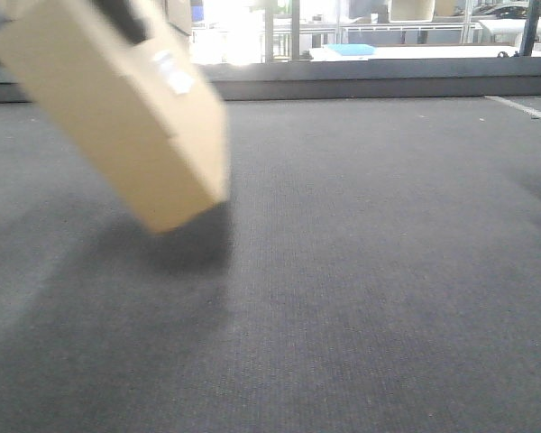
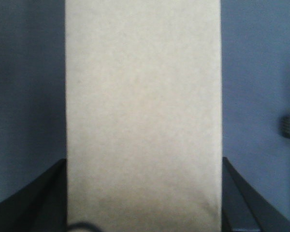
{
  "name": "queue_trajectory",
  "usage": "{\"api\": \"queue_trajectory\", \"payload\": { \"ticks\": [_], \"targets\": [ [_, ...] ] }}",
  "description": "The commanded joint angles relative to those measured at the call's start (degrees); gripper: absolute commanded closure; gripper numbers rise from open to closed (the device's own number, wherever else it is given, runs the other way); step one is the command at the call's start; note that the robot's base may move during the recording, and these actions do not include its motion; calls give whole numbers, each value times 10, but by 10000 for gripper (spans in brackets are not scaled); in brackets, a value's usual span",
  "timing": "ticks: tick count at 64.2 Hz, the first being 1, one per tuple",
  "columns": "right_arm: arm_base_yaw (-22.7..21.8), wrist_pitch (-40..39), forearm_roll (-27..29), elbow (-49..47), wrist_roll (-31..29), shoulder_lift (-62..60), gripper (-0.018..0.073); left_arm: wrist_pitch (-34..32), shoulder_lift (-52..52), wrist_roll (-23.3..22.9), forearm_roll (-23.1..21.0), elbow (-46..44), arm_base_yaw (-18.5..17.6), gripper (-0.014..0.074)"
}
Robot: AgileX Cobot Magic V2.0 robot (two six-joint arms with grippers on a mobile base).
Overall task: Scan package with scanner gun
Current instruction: 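Grasp the cardboard box with the left gripper and tilt it up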
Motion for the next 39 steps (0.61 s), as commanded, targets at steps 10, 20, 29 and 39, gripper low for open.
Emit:
{"api": "queue_trajectory", "payload": {
  "ticks": [10,20,29,39],
  "targets": [
    [-2,88,0,-90,0,33,728,-46,37,-6,-20,0,-69,708],
    [-2,92,-31,-84,0,93,728,-50,45,-6,-20,0,-70,708],
    [-2,75,-32,-87,0,173,728,-50,45,-6,-20,0,-70,708],
    [-2,-9,-32,-87,0,272,728,-54,45,-6,-20,0,-70,708]
  ]
}}
